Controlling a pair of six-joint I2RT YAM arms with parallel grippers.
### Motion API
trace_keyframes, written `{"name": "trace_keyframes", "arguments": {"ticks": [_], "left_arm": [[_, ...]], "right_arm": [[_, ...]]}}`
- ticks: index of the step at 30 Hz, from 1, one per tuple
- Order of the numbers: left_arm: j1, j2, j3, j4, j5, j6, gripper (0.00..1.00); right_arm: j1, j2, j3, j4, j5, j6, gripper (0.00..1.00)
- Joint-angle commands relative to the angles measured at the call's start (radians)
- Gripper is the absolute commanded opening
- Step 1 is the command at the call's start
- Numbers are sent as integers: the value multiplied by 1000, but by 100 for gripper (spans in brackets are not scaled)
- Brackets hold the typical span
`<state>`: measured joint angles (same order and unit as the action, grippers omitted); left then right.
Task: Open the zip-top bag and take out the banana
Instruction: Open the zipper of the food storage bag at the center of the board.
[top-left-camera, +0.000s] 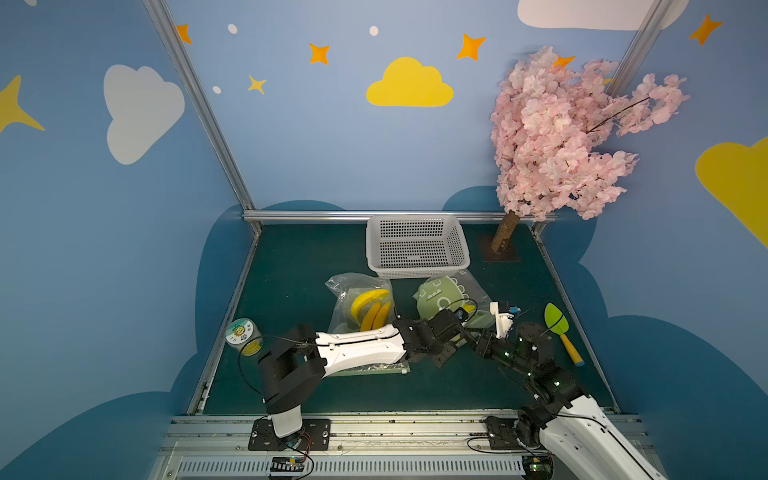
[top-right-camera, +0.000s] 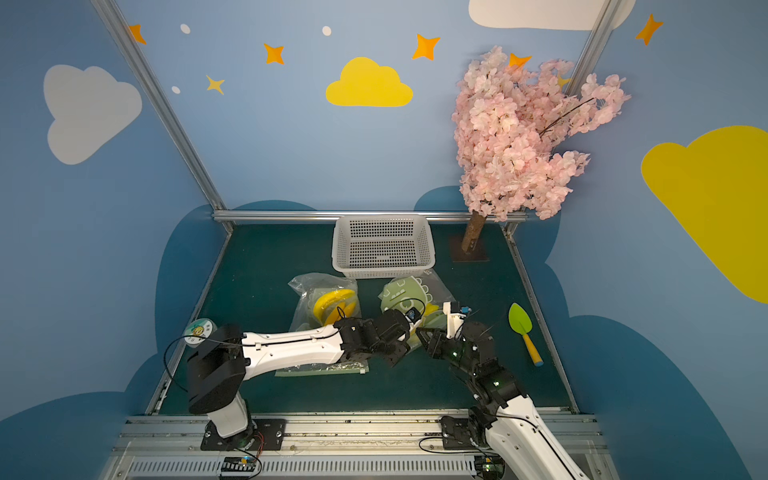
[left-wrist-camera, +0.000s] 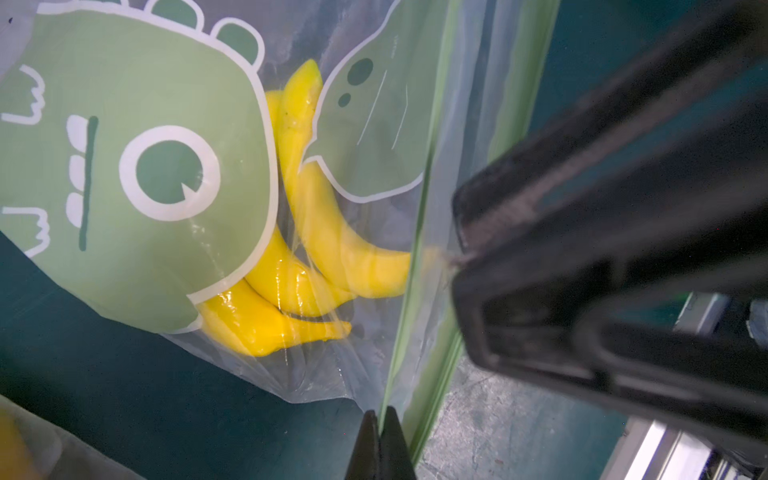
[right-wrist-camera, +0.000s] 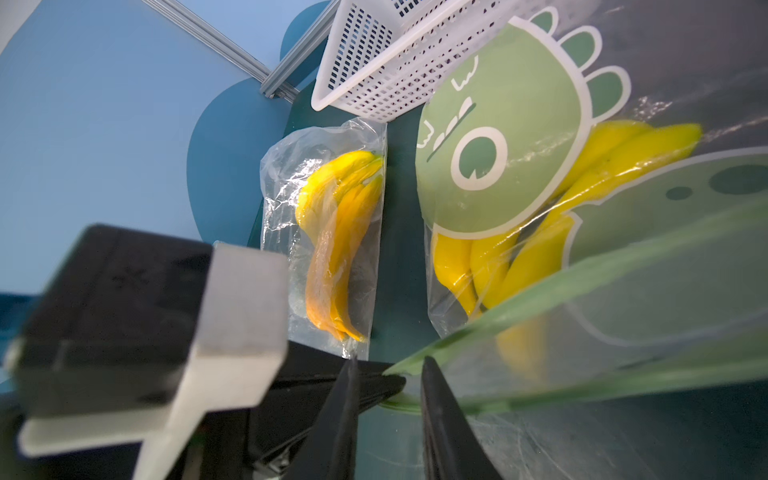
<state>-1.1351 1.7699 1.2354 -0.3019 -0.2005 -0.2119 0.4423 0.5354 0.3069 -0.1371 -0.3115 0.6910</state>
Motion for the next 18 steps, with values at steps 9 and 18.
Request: {"name": "trace_keyframes", "arguments": {"ticks": [9,18], "left_arm": [[-11,-44,-11,54,-27,-19,3],[-44,-70,-43,140,-69,-7,3]], "right_arm": [[4,13,-36,-18,78,-26,24],[11,62,12,-224,115,-35,20]]}}
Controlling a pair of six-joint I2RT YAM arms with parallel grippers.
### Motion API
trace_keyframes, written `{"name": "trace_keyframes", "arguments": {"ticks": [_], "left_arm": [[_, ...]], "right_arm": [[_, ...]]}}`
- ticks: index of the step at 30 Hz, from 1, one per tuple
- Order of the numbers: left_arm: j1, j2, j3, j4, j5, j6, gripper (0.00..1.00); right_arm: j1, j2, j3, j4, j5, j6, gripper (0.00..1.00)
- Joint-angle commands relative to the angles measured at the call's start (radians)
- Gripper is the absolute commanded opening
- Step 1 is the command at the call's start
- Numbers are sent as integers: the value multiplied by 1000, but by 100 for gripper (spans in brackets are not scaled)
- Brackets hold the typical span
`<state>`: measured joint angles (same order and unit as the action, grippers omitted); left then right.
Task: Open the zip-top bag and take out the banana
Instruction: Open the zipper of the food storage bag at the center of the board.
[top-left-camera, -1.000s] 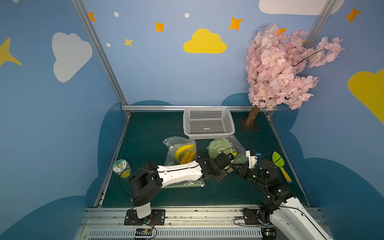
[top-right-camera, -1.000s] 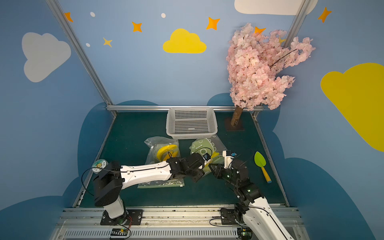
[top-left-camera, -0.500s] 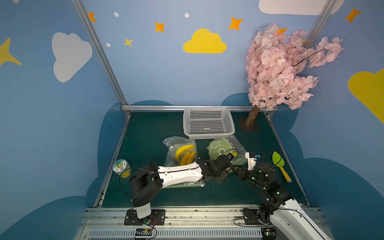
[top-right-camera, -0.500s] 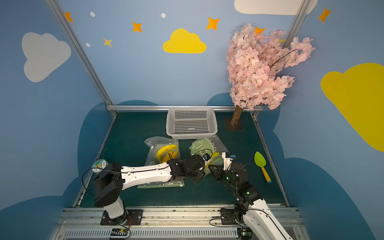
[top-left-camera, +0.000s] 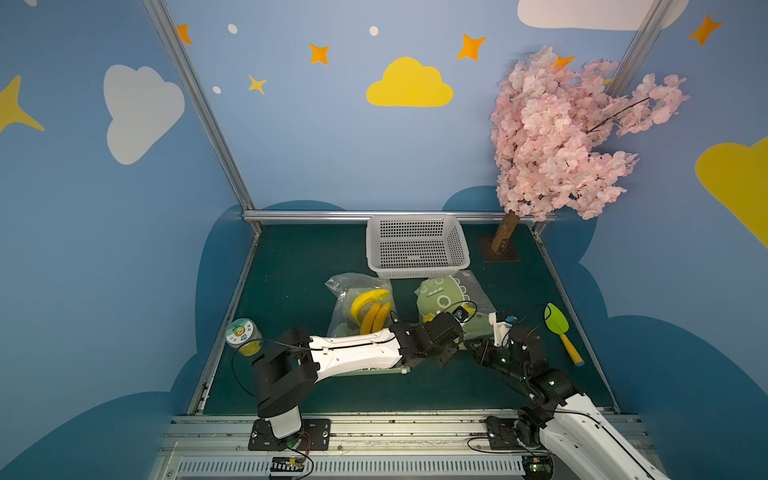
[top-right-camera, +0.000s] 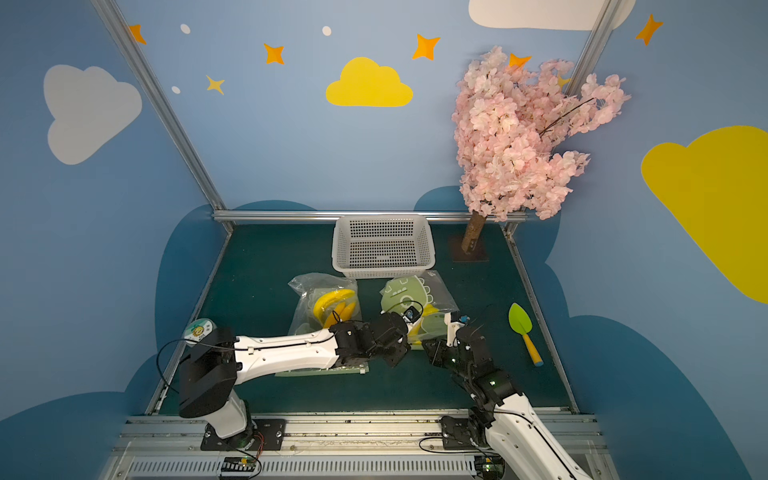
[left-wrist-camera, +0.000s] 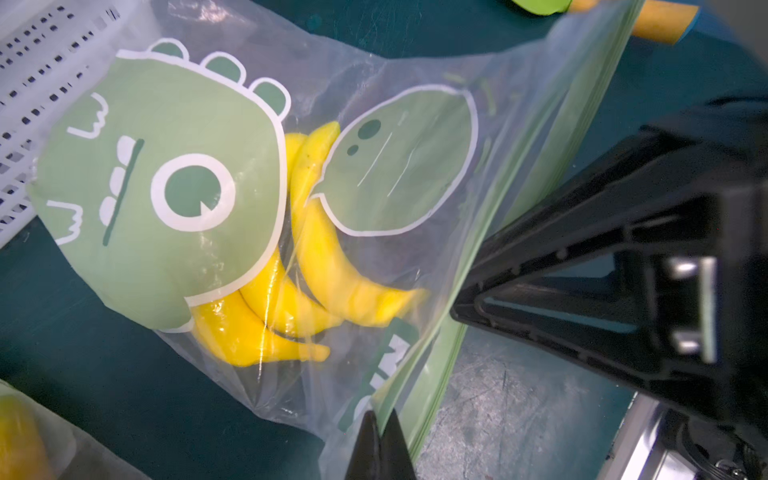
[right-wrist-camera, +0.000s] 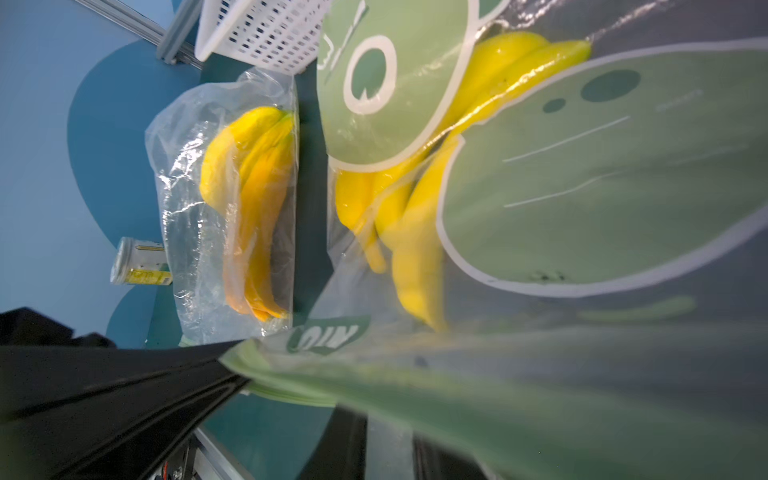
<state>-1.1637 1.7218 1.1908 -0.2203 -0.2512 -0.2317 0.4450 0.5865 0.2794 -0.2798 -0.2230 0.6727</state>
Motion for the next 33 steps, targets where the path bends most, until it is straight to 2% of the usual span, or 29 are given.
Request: {"name": "trace_keyframes", "arguments": {"ticks": [1,5,11,14,23,33], "left_arm": [[-22,-19,2,63,-23,19,3],[-51,-25,-11,96,-51,40,3],[-72,-18,-35,119,-72,56,3],[-76,-17,-38,119,-69,61,3],[-77,-37,-65,130,-112,40,3],[-82,-51,-93,137,-180,29,3]], "right_arm": [[9,19,50,-98,30,-20,20],[31,59,114,-174,32,-40,20],[104,68,166,-153,65,-98,28],[112,94,167,-135,74,-153,29],[111,203,158,-82,55,-153,29],[136,226,106,-100,57,-157,29]]}}
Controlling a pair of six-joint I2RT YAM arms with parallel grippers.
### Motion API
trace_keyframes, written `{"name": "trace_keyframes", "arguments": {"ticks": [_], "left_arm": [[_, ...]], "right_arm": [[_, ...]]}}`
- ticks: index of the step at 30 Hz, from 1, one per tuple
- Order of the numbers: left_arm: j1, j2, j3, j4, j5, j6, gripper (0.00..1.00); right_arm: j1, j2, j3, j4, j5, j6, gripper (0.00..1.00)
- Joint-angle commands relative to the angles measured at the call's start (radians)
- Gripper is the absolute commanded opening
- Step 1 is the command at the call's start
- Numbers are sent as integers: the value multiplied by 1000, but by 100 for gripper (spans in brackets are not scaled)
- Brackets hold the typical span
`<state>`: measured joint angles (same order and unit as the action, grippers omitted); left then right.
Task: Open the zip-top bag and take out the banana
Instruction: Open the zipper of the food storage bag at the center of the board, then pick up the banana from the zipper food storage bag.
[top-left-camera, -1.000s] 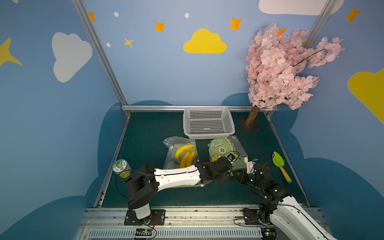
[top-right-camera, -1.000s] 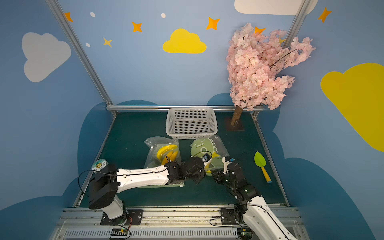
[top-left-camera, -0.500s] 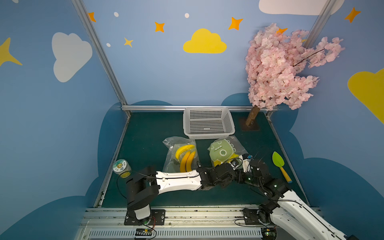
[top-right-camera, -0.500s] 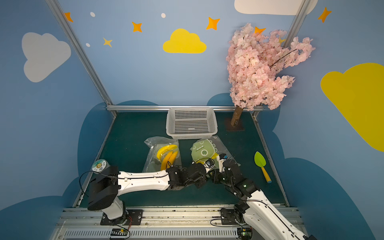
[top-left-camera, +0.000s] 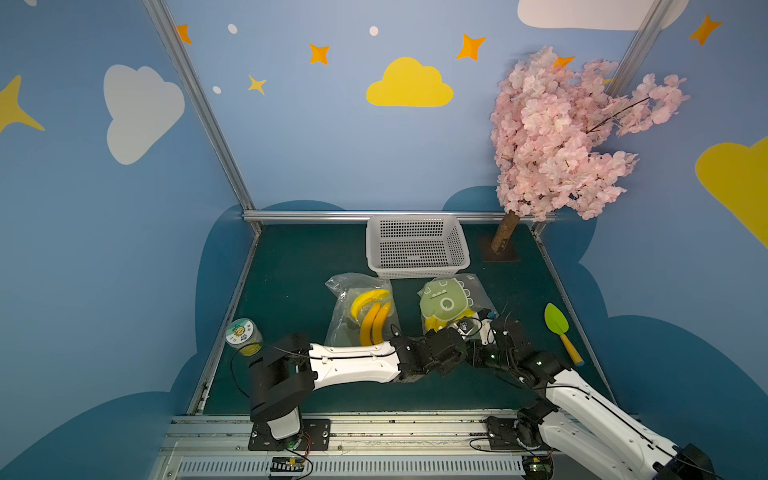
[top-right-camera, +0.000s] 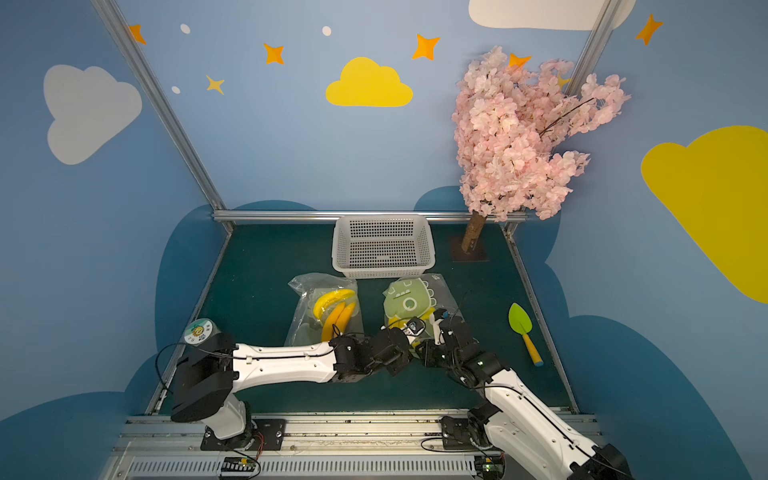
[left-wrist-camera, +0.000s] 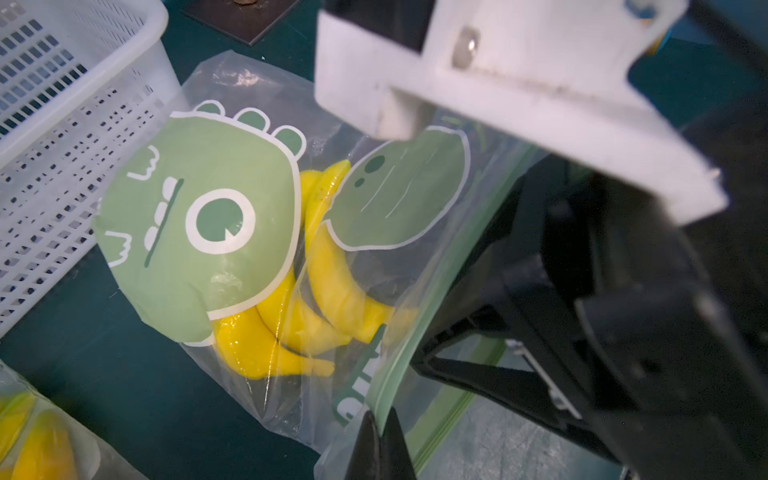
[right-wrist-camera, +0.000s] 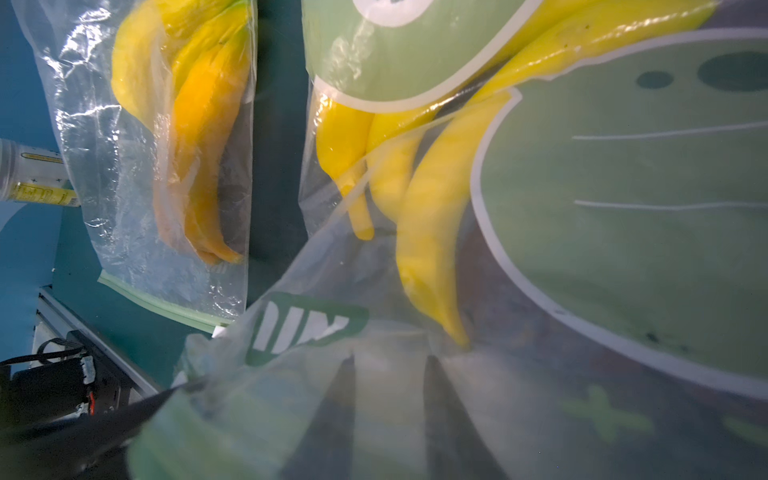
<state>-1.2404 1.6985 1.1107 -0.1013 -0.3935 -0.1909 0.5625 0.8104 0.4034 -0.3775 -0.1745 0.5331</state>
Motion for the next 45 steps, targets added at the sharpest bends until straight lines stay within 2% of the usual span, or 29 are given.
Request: {"name": "trace_keyframes", "arguments": {"ticks": [1,7,11,17,31,36,39,45], "left_arm": [[-5,-24,-14,17,-46,-13,3],[-8,-13,-20,20,-84,-24,3],[-9,-8,-31,14,-86,-41,3],[-6,-3,-34,6,-55,-44,3],[3,-6,-49,14,58,-30,3],[12,-12,-60,21,86,-36,3],[16,-14,-66,23,89,-41,3],[31,-28,-91,35,95,-62,3]], "right_arm": [[27,1,-18,-5,18,-17,29],[67,45,1,-21,48,-17,29],[73,30,6,2,105,-126,33],[70,10,4,42,138,-184,42],[63,160,37,108,163,-218,52],[62,251,70,139,135,-245,52],[63,322,112,103,122,-230,49],[65,449,207,40,57,-290,45]]}}
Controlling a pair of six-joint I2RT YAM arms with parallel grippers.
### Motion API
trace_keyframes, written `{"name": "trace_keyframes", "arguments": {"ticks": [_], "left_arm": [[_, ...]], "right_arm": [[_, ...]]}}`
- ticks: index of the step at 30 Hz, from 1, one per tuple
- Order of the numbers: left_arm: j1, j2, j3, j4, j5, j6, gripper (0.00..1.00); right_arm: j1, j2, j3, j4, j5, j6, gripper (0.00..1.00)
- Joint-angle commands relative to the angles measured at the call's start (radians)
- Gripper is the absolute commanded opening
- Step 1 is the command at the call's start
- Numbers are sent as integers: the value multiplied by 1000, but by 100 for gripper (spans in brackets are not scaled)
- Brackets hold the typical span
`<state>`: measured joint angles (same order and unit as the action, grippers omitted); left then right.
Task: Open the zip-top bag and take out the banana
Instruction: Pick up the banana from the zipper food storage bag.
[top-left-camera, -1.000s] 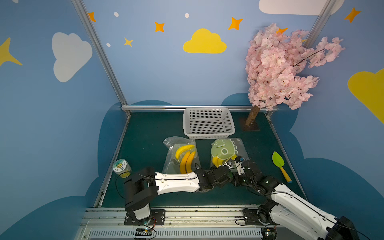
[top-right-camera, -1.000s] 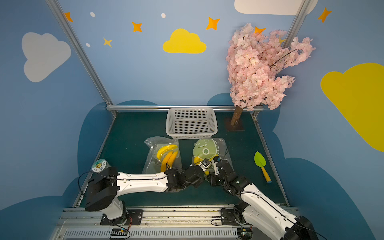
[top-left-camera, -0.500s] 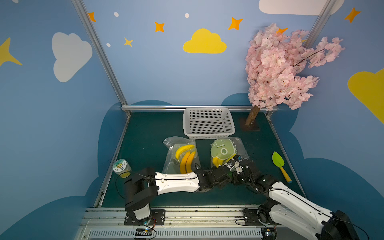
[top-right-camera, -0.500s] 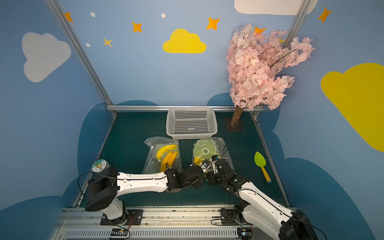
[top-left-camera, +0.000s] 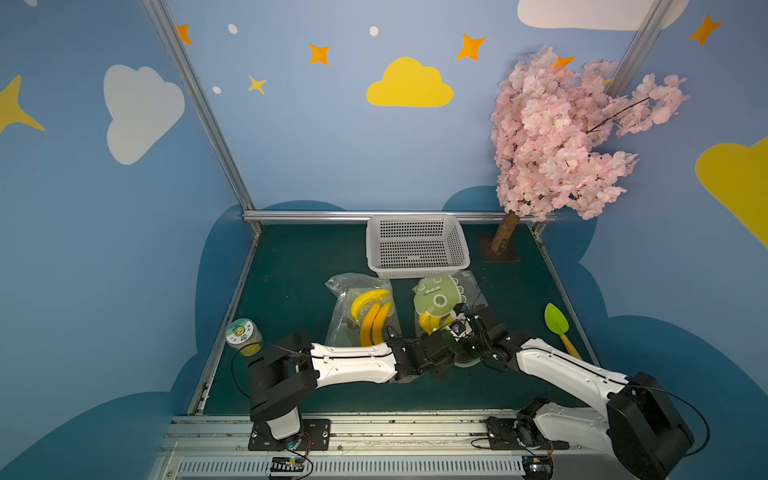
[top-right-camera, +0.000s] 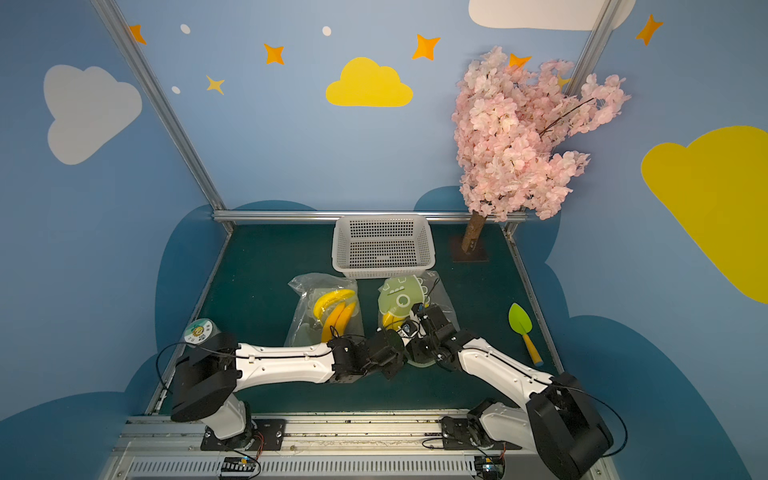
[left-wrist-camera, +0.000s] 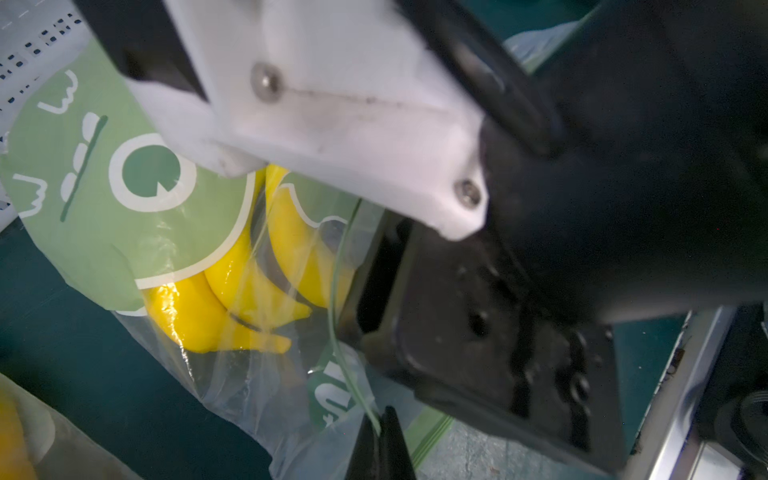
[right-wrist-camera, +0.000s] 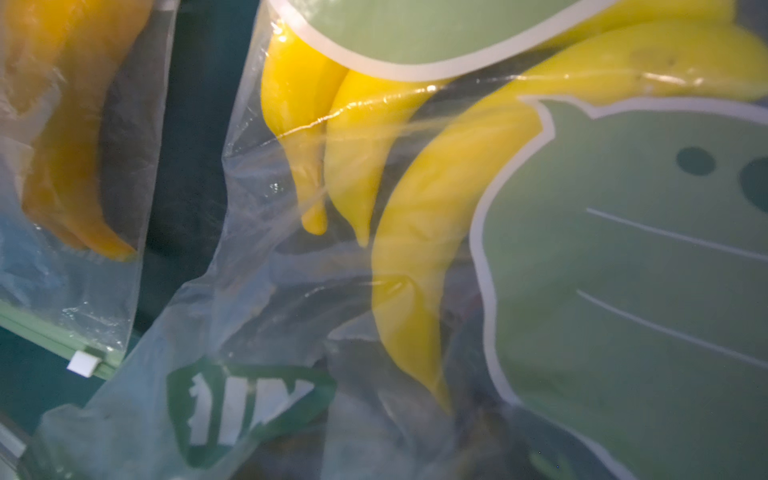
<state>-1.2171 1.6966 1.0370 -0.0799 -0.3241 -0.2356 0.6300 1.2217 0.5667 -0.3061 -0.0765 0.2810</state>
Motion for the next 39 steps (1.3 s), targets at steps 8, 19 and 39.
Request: {"name": "trace_keyframes", "arguments": {"ticks": [8,19,39], "left_arm": [[31,-32,-29,-6,20,-50,3],[42,-27,-37,-18,6,-78,3],[57,-8,-28,-63,-26,-104,3]], "right_arm": [[-1,128,99,-100,-53,-39,38],[8,198,153,-140,-22,-13,27],[10,251,196,-199,-91,-16,0]]}}
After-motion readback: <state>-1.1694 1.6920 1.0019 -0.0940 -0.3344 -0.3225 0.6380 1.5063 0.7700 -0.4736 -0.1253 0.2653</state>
